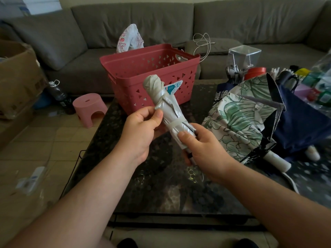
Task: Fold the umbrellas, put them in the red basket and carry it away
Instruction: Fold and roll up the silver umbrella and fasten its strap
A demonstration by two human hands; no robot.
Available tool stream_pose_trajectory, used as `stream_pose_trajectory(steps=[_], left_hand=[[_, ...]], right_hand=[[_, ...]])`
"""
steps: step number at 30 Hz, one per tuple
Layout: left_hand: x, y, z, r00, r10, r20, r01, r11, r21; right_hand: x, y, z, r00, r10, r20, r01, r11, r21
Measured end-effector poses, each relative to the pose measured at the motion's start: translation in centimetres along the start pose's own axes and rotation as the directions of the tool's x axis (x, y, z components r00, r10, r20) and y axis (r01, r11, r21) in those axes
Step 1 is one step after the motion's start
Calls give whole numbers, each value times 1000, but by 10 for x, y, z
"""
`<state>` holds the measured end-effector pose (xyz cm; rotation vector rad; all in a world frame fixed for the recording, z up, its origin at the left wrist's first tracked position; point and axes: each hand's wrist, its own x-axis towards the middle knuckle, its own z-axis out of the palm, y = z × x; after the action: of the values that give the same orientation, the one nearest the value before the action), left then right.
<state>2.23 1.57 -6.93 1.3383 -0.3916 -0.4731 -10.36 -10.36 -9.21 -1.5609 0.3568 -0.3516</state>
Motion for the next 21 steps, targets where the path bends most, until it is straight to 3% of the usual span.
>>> stream_pose_trajectory(steps=[6,8,12,14,18,21], left_hand=[[-2,0,0,998,-59,5,59,984,-168],[1,0,-2,995,-95,25,98,974,-204],[-3,1,-3,961,-131,244,173,972,-160],[-5,2,-1,965,-89,247,135,975,-176],[-6,2,3,988,25,153,-12,996,-89],[-6,-2,4,990,48,135,-45,999,-23]], right_hand=[[-1,-4,-1,992,126,19,-128,970,207],[-1,-6,-2,981,162,102,-185,940,285],[-4,-8,-4,931,179,317,-290,891,349],[-5,-8,-3,903,194,384,-330,885,329],[-3,-12,-5,923,230,308,-322,900,292],[-2,-11,-6,946,193,261,-264,925,272]])
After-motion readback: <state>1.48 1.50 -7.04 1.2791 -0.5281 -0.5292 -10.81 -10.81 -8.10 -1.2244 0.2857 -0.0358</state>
